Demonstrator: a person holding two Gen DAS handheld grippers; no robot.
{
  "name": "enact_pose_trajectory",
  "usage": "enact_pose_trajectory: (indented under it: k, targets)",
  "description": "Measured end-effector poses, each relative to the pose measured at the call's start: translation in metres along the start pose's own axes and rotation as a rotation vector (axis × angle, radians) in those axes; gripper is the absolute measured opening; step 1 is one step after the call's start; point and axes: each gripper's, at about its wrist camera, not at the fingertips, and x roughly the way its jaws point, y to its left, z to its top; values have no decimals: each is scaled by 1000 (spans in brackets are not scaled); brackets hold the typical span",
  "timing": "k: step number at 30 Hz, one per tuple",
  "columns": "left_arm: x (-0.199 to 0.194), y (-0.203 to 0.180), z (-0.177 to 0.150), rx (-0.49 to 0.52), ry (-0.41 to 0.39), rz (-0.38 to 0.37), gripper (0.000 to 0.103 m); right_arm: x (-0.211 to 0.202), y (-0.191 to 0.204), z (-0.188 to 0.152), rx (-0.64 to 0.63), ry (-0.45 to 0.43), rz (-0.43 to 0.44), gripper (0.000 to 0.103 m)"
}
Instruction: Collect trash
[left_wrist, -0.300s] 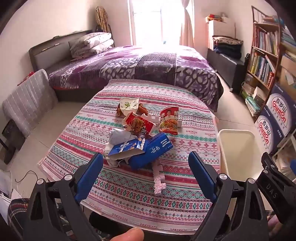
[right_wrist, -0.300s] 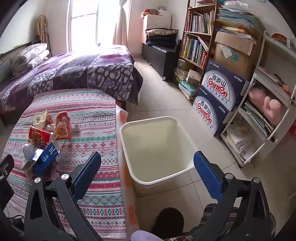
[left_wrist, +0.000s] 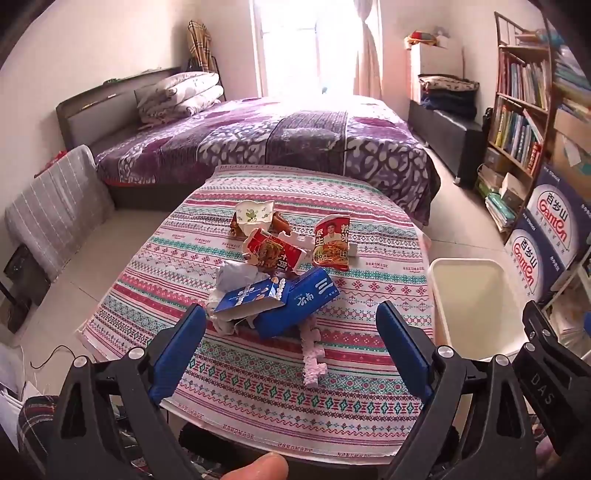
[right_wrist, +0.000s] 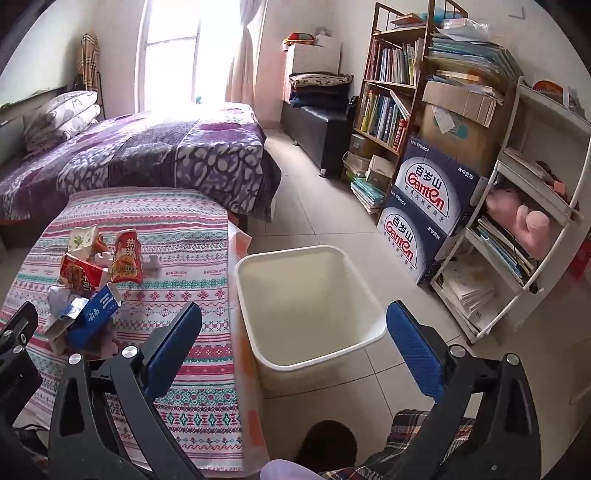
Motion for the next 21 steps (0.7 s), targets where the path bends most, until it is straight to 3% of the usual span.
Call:
enact_pose_trajectory:
  k: [21]
  targets:
    - [-5,3,2,-12,-30,-12,91,-6,-12,6,5,-6,2,96]
